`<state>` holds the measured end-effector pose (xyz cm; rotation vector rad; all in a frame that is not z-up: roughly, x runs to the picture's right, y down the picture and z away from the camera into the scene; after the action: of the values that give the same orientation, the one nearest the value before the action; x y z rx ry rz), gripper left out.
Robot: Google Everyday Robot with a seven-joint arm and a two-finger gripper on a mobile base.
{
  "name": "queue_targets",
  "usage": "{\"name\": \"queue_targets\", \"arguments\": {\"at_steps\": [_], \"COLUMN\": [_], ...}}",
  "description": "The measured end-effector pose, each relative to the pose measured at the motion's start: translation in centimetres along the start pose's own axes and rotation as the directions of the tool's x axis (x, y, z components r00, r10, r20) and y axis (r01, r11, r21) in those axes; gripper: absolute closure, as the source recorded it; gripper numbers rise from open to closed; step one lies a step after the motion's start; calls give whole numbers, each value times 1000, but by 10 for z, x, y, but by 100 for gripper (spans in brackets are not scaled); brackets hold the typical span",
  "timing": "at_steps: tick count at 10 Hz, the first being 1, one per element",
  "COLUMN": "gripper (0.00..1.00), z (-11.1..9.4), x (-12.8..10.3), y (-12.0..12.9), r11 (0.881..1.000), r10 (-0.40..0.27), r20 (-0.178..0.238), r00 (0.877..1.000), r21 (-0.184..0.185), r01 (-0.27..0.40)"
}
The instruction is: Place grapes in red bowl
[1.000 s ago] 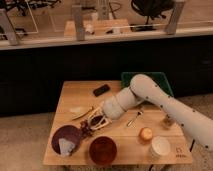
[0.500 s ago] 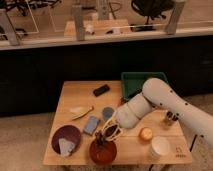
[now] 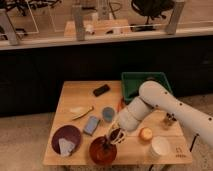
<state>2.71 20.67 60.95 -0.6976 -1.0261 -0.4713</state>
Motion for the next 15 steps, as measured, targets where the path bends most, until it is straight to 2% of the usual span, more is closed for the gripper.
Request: {"name": "queue_targets", "arguments": {"at_steps": [3,5,8,9,11,12,14,15], "gripper": [100,100,100,96,78,69,45,38], "z": [11,14,21,23,29,30,34,34], "x": [2,4,3,4,3,3,2,4], "y": [3,5,3,3,1,0,-2,-3], "r11": [999,997,992,989,975,971,953,955], "r10": [-9,-14,-37,-38,-49,-51,-58,-54], "r20": [-5,-8,-11,-16,-24,-29,-38,-40], "r00": [1000,1000,999,999,998,998,998,998], "r21": [-54,-72,-123,-147,-216,-237,-300,-292], "r01": [9,13,35,35,43,43,44,40]}}
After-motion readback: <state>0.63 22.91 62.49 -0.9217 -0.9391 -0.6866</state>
